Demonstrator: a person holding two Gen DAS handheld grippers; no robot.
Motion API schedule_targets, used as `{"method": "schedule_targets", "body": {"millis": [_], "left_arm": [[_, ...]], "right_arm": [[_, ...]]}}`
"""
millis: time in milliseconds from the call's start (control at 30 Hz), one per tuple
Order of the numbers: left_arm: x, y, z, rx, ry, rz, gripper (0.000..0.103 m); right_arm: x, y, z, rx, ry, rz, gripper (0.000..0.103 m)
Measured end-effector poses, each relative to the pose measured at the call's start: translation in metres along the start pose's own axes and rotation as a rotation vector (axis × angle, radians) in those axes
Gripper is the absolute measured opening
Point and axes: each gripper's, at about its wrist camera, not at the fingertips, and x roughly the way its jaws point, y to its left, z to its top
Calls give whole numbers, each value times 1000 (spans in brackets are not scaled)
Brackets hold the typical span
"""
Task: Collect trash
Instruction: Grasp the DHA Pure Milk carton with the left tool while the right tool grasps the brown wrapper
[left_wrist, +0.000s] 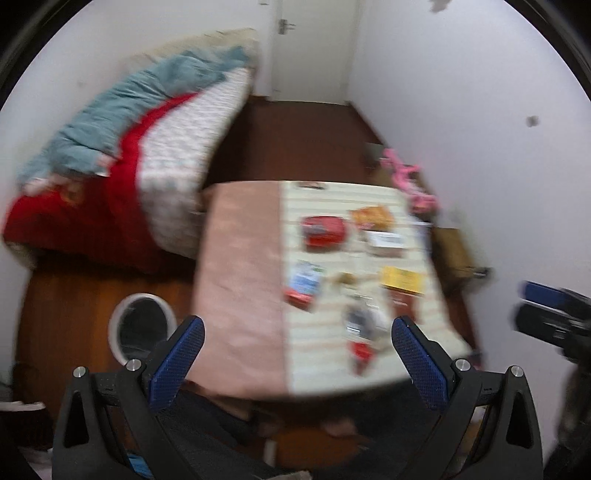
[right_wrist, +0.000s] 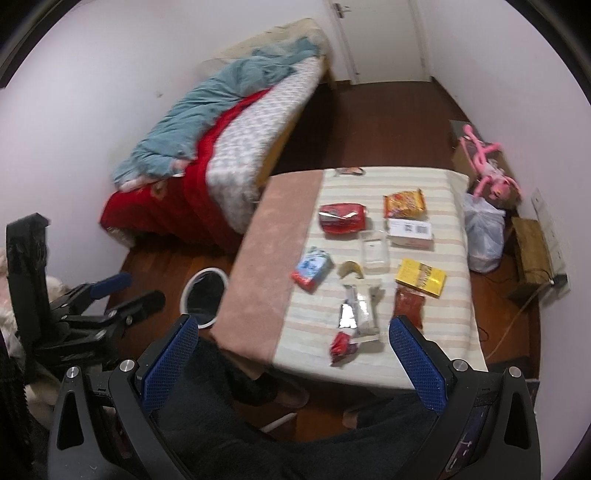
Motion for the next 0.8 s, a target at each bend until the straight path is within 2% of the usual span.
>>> {"method": "schedule_targets", "body": {"millis": [167, 267, 367, 533, 633, 800], "left_arm": [[77, 4, -11, 16, 38, 170, 103], [127, 0, -19, 25, 108, 200, 103], [181, -5, -16, 27, 200, 182, 103], [248, -15, -11, 61, 314, 144, 103], [285, -25, -7, 104, 374, 114, 103], [322, -35, -4, 151, 436, 68, 100]], "right_arm": [[77, -50, -6, 124, 51, -114, 103], [136, -95, -4, 218, 118, -190, 103], [182, -131, -5, 285, 173, -239, 103], [241, -169, -9, 346, 253, -297, 101], [263, -183, -11, 373, 301, -318, 99], [286, -197, -14, 398, 353, -331, 98]]}}
